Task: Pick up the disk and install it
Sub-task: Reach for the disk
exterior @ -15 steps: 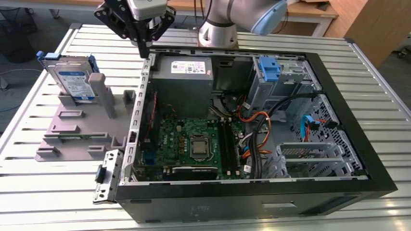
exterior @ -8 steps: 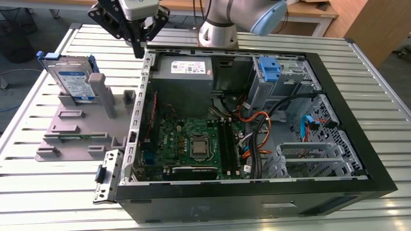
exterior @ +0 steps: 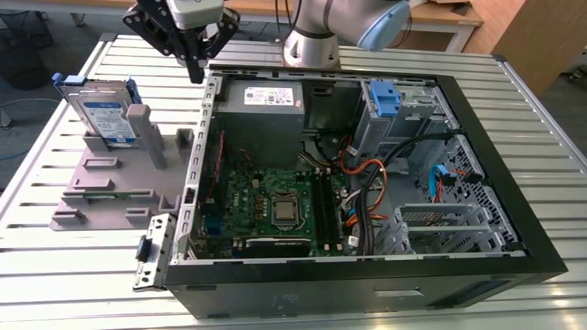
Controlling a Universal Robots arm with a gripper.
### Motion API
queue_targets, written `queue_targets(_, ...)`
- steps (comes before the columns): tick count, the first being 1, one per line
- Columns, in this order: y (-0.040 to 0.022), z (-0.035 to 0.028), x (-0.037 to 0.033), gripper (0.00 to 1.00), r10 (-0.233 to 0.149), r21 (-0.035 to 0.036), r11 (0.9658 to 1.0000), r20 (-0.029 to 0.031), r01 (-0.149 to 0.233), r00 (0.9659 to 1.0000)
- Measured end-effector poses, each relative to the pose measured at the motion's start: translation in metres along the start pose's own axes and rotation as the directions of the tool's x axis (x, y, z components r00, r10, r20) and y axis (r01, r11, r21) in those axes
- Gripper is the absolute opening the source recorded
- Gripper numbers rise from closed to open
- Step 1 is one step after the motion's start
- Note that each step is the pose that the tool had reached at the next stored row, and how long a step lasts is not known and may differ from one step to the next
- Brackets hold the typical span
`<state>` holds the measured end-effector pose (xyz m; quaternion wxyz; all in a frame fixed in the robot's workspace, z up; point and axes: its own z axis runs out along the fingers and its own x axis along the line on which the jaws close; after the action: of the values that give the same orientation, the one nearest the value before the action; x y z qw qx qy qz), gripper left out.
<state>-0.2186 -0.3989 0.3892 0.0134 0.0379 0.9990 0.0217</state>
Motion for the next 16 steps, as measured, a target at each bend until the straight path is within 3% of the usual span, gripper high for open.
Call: queue_targets(16,-0.0006,-0.0001,0.0081,0.11,0.0,0.0,1.0,0.0,0.0,1.0)
